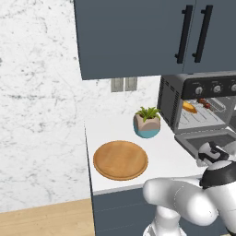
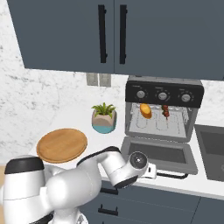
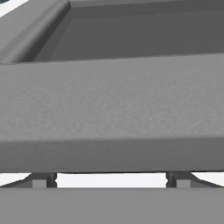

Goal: Pick up the kebab skewer and baguette bread, and place them inside the toaster oven. Close the toaster oven door and start by setting the timer.

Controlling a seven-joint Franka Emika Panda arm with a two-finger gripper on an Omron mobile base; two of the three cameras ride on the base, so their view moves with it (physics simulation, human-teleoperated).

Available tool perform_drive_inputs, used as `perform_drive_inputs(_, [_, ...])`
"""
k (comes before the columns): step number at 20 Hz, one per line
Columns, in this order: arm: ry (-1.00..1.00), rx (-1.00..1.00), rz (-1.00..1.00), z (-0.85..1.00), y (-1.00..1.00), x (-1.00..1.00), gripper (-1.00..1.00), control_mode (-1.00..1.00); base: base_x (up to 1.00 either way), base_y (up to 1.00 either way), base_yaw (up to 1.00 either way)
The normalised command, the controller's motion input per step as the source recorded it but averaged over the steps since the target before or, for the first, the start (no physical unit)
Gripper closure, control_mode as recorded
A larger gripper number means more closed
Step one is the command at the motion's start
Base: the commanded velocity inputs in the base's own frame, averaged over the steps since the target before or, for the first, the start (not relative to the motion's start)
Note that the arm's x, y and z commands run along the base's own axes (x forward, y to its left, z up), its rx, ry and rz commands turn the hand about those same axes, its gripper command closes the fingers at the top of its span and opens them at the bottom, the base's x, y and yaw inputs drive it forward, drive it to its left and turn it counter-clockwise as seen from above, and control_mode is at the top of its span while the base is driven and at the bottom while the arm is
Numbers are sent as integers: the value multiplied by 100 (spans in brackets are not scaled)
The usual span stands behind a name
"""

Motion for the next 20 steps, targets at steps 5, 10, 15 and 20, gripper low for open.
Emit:
perform_drive_inputs(5, [-9, 0, 0, 12, 0, 28, -100, -100, 0, 0, 0])
perform_drive_inputs(10, [-5, 0, 0, 8, 0, 26, -100, -100, 0, 0, 0])
perform_drive_inputs(15, [-1, 0, 0, 30, 0, 31, -100, -100, 0, 0, 0])
perform_drive_inputs(20, [0, 0, 0, 51, 0, 21, -100, -100, 0, 0, 0])
